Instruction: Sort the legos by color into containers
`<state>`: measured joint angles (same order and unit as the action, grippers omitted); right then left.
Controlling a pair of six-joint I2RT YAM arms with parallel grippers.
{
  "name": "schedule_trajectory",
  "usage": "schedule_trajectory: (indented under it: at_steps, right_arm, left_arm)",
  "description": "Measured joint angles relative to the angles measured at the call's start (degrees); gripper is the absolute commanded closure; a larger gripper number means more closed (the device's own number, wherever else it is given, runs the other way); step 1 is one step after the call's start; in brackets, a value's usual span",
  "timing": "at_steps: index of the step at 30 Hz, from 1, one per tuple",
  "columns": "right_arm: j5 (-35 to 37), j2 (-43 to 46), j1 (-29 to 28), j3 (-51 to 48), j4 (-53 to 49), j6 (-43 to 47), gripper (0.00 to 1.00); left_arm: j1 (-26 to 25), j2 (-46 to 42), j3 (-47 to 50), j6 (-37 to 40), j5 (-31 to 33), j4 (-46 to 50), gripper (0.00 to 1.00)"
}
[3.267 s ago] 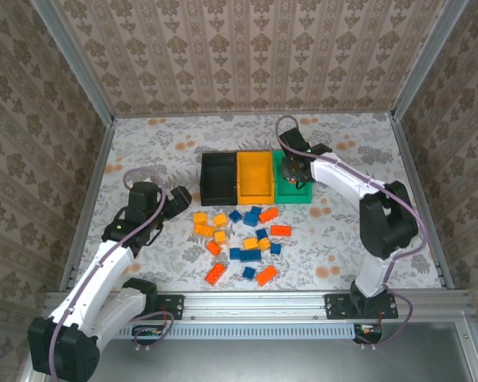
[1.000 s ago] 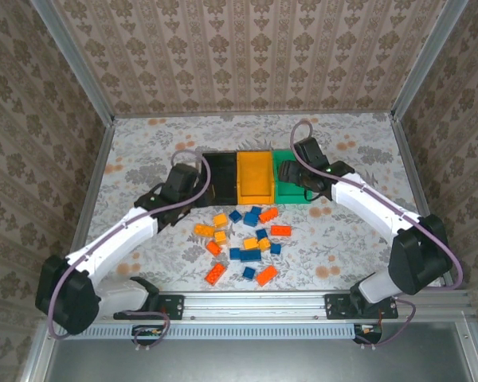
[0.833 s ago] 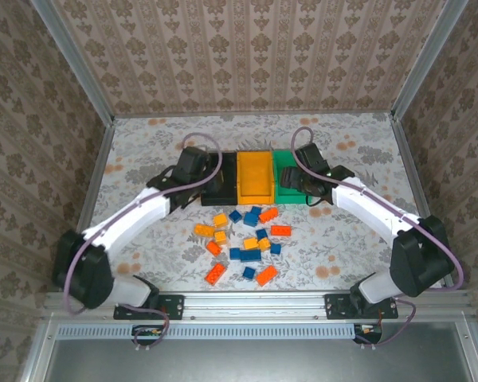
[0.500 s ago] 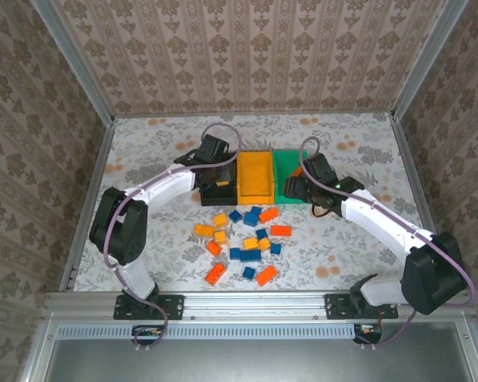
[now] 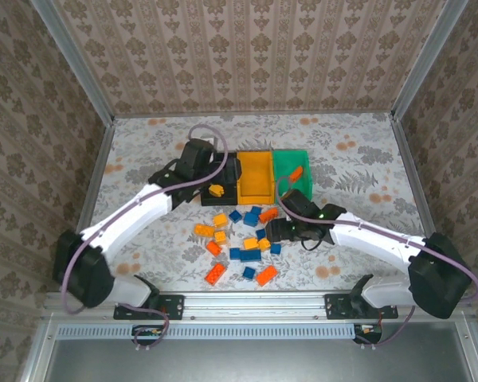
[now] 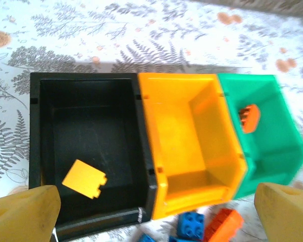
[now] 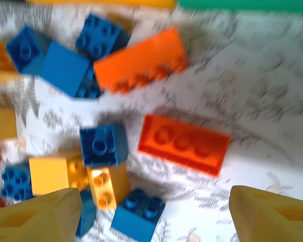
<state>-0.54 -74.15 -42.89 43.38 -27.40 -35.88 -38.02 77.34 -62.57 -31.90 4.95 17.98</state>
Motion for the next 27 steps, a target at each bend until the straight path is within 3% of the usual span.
schedule_trajectory:
  at_steps: [8, 16, 27]
  right_arm:
    - [0.04, -5.31, -6.03, -0.37, 0.79, -0.61, 0.24]
    - [1.66, -12.07, -6.8, -0.35, 1.99, -1.46, 0.33]
    - [4.98, -12.15, -6.88, -0.48, 3.08, -2.69, 0.6]
  left_arm:
    - [-2.1, -10.99, 11.5, -2.67, 1.14, 1.09, 0.0]
    - [-2.14, -14.56, 14.51, -4.13, 3.19, 3.1, 0.0]
    - [-2.14, -14.58, 15.3, -4.57, 4.09, 3.19, 0.0]
